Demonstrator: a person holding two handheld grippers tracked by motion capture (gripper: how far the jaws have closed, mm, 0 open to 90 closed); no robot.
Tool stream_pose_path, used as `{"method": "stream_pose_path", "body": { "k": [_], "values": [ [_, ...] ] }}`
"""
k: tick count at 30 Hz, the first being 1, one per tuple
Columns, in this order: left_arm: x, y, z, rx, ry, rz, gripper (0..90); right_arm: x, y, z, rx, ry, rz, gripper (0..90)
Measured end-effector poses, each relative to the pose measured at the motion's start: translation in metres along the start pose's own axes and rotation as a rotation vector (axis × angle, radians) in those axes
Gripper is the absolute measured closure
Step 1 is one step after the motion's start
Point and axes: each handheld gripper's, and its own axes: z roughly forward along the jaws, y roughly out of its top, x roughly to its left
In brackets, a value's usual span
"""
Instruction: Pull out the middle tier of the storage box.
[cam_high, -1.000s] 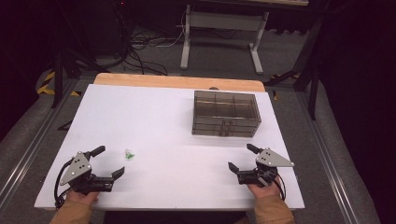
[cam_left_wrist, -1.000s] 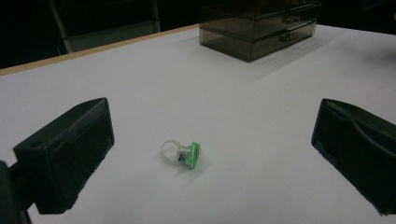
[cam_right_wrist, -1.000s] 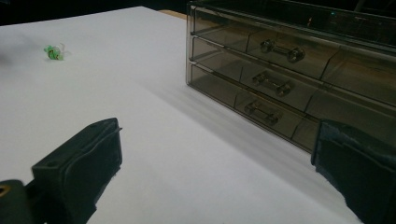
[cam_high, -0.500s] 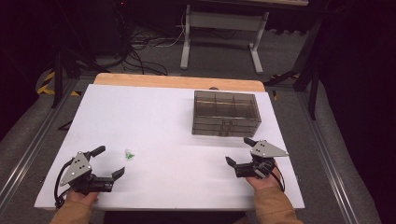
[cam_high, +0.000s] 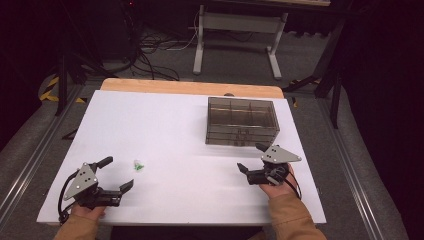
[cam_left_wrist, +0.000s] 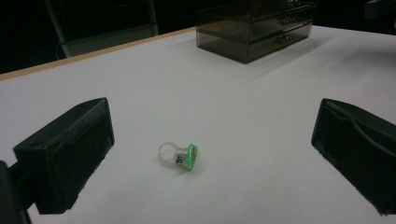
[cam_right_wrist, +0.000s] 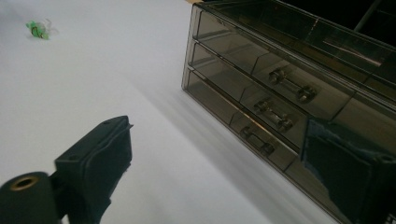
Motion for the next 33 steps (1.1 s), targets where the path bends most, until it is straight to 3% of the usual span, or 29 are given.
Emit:
{"method": "stream_pose_path", "body": {
  "k": [16,22,31,33],
  "values": [
    [0.000,0.000,0.000,0.001,-0.005,0.004,0.2,0.005,0.009,0.006,0.048,-0.091,-0.167,20.0],
    [0.000,0.000,0.000,0.001,-0.007,0.009,0.2,0.012,0.011,0.011,0.085,-0.179,-0.307,23.4],
    [0.000,0.000,0.000,0.001,-0.008,0.009,0.2,0.020,0.010,0.016,0.119,-0.301,-0.454,25.7],
    [0.000,0.000,0.000,0.000,-0.008,0.007,0.2,0.020,0.010,0.016,0.128,-0.308,-0.482,26.0]
  ]
}}
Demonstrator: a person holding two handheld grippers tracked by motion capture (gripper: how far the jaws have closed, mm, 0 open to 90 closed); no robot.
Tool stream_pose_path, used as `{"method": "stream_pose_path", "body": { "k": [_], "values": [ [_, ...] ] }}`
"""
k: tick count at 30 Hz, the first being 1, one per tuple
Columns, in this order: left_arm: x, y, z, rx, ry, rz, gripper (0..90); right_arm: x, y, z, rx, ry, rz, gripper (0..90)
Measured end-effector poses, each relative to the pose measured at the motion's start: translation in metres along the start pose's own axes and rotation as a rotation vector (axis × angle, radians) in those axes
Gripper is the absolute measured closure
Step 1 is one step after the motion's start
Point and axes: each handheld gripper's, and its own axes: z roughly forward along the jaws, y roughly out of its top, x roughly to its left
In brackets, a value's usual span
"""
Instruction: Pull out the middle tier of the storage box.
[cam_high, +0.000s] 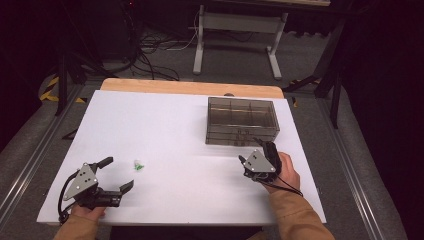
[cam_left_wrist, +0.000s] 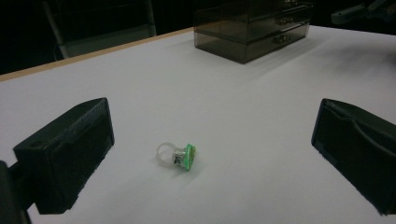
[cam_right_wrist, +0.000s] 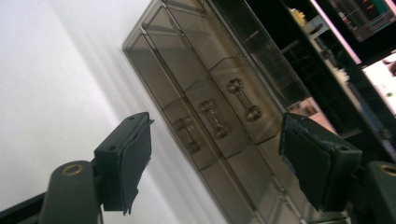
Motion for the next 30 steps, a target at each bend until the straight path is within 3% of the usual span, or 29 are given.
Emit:
{"method": "stream_pose_path", "body": {
  "k": [1,4,11,17,30],
  "values": [
    [0.000,0.000,0.000,0.000,0.000,0.000,0.2,0.001,0.000,0.001,0.004,-0.025,-0.037,26.2],
    [0.000,0.000,0.000,0.002,-0.003,0.003,0.2,0.004,-0.001,0.002,0.008,-0.050,-0.060,26.6],
    [0.000,0.000,0.000,0.000,-0.001,0.002,0.2,0.009,-0.001,0.004,0.038,-0.081,-0.169,29.0],
    [0.000,0.000,0.000,0.001,-0.003,0.001,0.2,0.015,-0.003,0.010,0.055,-0.117,-0.197,31.0],
    [0.000,0.000,0.000,0.000,-0.008,0.000,0.2,0.027,-0.009,0.019,0.075,-0.227,-0.369,41.2]
  ]
}}
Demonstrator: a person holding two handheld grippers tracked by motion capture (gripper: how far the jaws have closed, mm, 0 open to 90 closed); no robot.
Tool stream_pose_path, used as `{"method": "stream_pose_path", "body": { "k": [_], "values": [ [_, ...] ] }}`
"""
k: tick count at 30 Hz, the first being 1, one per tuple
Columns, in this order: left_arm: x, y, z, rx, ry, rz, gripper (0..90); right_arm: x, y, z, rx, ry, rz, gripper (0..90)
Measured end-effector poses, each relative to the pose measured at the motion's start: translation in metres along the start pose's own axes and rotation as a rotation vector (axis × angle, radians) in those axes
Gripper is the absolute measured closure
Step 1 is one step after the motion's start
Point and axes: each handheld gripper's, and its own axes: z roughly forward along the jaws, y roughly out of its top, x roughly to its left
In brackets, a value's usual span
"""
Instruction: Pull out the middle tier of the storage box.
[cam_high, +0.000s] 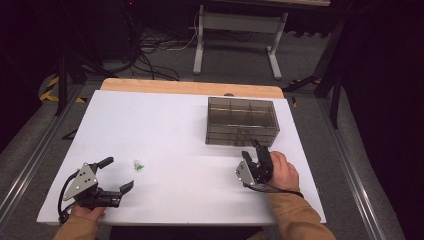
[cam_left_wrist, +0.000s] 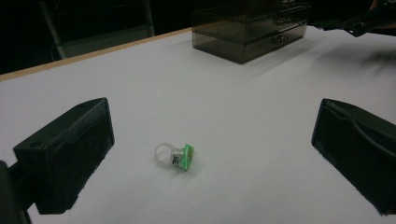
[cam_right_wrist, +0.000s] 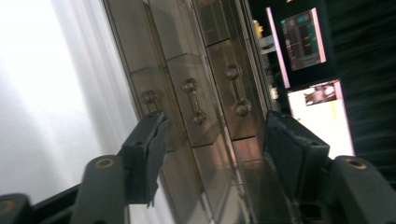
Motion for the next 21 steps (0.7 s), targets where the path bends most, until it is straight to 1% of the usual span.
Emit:
{"method": "stream_pose_path", "body": {
  "k": [1,2,3,7,9,10,13,14,16,18,19,20,21],
  "values": [
    [0.000,0.000,0.000,0.002,0.000,-0.001,0.2,0.003,0.000,0.001,0.007,-0.015,-0.029,42.4],
    [0.000,0.000,0.000,-0.001,0.000,-0.005,0.2,0.004,0.000,0.002,0.010,-0.026,-0.036,42.8],
    [0.000,0.000,0.000,-0.001,0.001,-0.004,0.2,0.005,0.000,0.003,0.015,-0.028,-0.051,43.3],
    [0.000,0.000,0.000,0.000,0.001,0.000,0.2,0.007,0.000,0.005,0.029,-0.059,-0.072,45.9],
    [0.000,0.000,0.000,0.000,0.001,-0.001,0.2,0.008,0.000,0.007,0.032,-0.074,-0.094,47.3],
    [0.000,0.000,0.000,-0.001,0.001,-0.001,0.2,0.009,0.000,0.008,0.035,-0.074,-0.108,47.6],
    [0.000,0.000,0.000,0.000,0.002,0.000,0.2,0.010,0.000,0.009,0.041,-0.071,-0.111,49.0],
    [0.000,0.000,0.000,0.000,0.007,-0.005,0.2,0.012,-0.001,0.011,0.049,-0.089,-0.138,51.6],
    [0.000,0.000,0.000,0.000,0.006,-0.007,0.2,0.013,-0.001,0.012,0.047,-0.098,-0.147,53.1],
    [0.000,0.000,0.000,-0.001,0.006,-0.006,0.2,0.014,-0.001,0.013,0.046,-0.116,-0.172,55.2],
    [0.000,0.000,0.000,-0.001,0.006,-0.006,0.2,0.014,-0.001,0.013,0.046,-0.116,-0.172,55.2],
    [0.000,0.000,0.000,0.000,0.006,-0.005,0.2,0.016,-0.001,0.014,0.044,-0.128,-0.188,56.7],
    [0.000,0.000,0.000,0.000,0.006,-0.005,0.2,0.016,-0.001,0.014,0.044,-0.128,-0.188,56.7]
  ]
}}
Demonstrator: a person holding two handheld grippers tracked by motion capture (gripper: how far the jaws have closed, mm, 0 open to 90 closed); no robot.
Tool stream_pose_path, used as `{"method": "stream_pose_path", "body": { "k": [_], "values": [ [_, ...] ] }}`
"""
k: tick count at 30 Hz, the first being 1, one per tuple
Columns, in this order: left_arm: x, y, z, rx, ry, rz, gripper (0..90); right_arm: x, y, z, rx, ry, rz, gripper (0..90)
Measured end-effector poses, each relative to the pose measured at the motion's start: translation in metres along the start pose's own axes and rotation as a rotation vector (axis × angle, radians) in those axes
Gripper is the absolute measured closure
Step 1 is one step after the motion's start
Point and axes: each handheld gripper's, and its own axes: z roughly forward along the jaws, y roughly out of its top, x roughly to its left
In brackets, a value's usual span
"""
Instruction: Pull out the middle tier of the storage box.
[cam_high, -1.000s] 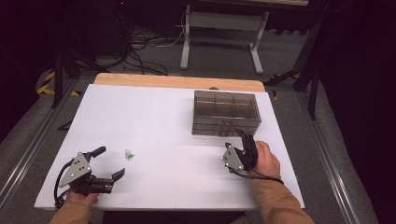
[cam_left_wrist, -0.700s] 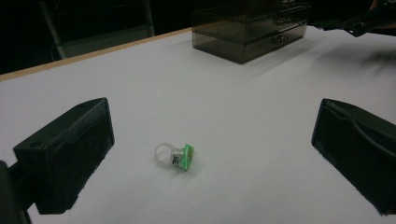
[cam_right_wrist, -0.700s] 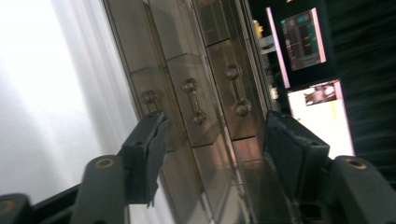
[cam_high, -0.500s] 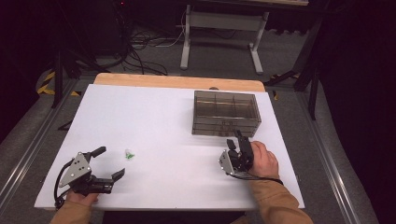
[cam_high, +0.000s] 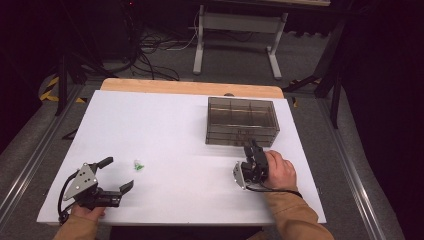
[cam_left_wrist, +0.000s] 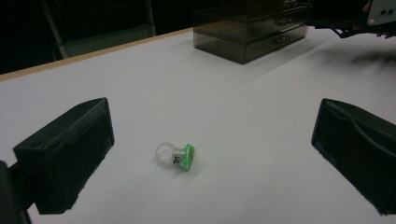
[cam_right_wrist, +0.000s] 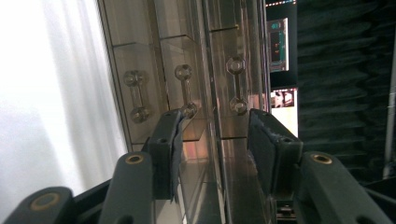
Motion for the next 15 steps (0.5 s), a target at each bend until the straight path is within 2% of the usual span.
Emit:
{"method": "stream_pose_path", "body": {
  "k": [1,4,7,9,13,15],
  "values": [
    [0.0000,0.0000,0.0000,0.000,0.000,0.000,0.2,0.0018,0.0001,0.0013,0.001,-0.004,-0.019,57.0],
    [0.0001,0.0000,-0.0001,-0.001,0.000,-0.001,0.2,0.0040,-0.0003,0.0023,0.004,-0.012,-0.024,57.3],
    [0.0000,0.0000,-0.0001,-0.001,0.000,-0.001,0.2,0.0070,-0.0006,0.0048,0.017,-0.020,-0.075,57.6],
    [0.0001,-0.0001,-0.0001,-0.001,0.000,-0.002,0.2,0.0076,-0.0007,0.0063,0.015,-0.018,-0.086,57.6],
    [0.0002,-0.0001,0.0001,-0.001,0.001,-0.003,0.2,0.0078,0.0002,0.0087,0.015,-0.015,-0.091,57.7],
    [0.0003,0.0000,0.0001,-0.001,0.000,-0.002,0.2,0.0097,0.0007,0.0093,0.023,-0.018,-0.072,58.8]
  ]
}}
